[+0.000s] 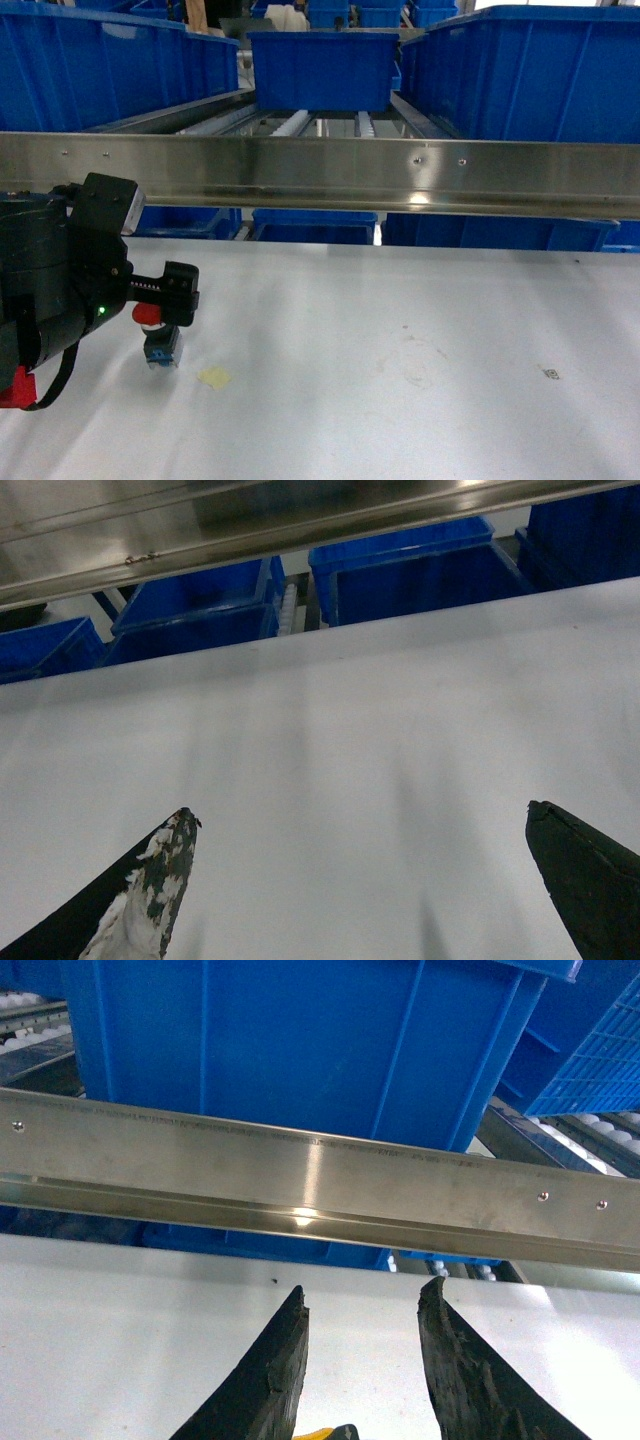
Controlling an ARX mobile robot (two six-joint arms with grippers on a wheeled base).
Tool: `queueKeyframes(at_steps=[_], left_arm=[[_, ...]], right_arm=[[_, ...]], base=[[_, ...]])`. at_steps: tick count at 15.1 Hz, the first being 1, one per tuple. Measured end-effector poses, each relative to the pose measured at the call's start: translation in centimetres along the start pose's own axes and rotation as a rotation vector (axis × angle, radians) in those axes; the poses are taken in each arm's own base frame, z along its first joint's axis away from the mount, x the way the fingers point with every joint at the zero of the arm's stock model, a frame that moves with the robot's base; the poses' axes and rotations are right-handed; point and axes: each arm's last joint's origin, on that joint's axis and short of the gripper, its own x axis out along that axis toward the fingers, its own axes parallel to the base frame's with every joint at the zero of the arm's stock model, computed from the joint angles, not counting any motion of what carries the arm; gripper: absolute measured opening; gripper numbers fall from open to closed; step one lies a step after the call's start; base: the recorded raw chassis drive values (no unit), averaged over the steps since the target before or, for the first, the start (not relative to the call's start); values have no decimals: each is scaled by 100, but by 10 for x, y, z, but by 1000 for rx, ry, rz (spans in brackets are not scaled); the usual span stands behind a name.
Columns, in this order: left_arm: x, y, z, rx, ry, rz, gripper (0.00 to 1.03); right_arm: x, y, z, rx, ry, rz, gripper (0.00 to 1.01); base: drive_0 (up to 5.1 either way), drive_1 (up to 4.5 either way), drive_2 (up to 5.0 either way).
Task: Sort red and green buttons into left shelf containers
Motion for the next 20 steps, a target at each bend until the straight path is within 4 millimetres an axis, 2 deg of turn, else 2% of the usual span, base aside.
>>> queueKeyframes(at_steps=[5,9,13,20], left_arm=[[-9,-19,2,1,8,-65,98],[-16,-14,3,-12,28,-41,98],[-19,-17,-1,-26,38,-40,98],[-15,-19,-20,-21,123,-2,98]], right_arm=[[0,0,0,0,0,0,30],[0,0,0,0,0,0,30],[0,0,0,0,0,0,30],[0,0,0,0,0,0,30]], base=[[0,0,0],[0,0,0],[0,0,0],[0,0,0]])
